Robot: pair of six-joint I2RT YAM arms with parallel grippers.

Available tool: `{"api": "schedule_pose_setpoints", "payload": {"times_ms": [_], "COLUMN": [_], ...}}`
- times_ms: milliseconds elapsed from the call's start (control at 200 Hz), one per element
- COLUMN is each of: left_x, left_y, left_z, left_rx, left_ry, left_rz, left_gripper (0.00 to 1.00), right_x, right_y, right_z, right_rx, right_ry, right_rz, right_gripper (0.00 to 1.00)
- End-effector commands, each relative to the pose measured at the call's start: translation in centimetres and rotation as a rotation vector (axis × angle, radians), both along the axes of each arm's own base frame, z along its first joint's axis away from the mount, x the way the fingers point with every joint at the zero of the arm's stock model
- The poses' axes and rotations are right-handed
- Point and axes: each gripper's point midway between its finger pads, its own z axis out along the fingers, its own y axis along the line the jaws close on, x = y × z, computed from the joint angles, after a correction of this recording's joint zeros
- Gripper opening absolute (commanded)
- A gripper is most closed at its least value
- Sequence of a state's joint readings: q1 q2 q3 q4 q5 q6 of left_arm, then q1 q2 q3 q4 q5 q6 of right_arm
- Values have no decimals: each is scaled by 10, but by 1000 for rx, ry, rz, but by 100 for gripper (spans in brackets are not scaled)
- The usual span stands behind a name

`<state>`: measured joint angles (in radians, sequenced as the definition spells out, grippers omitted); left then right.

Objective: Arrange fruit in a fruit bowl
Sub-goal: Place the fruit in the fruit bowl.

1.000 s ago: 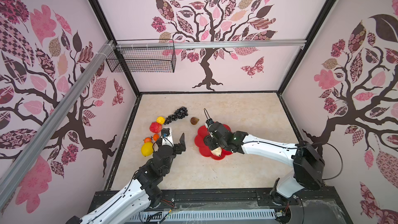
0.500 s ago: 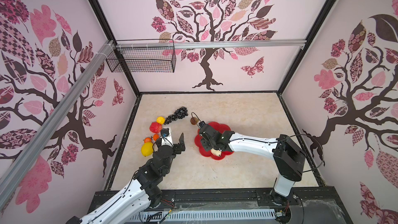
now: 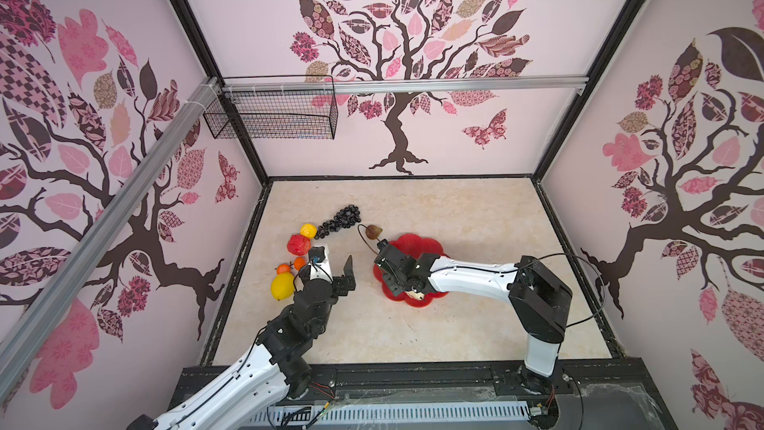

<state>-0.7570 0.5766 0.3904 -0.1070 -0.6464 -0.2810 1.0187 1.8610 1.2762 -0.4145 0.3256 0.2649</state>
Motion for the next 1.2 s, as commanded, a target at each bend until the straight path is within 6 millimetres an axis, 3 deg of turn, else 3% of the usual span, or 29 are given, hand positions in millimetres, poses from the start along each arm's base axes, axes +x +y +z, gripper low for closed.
{"api": "schedule_pose_setpoints", "payload": {"times_ms": [0, 620, 810, 935, 1196], "left_x": [-1, 1, 1, 1, 1], "left_y": [4, 3, 3, 3, 3], "left_z": [-10, -14, -15, -15, -15], "left_rx": [13, 32, 32, 34, 37], "left_ry": [10, 21, 21, 24, 24], "left_rz": [12, 15, 16, 16, 17], "left_gripper": [90, 90, 90, 90, 90], "right_x": [0, -8, -4, -4, -3], "right_y": [3, 13, 7, 8, 12], "right_z": [-5, 14, 21, 25, 32], "right_rx": [-38, 25, 21, 31, 48], "right_ry": [-3, 12, -16, -20, -25], "right_rz": [5, 29, -3, -5, -2], "right_gripper": [58, 69, 83, 86, 88]}}
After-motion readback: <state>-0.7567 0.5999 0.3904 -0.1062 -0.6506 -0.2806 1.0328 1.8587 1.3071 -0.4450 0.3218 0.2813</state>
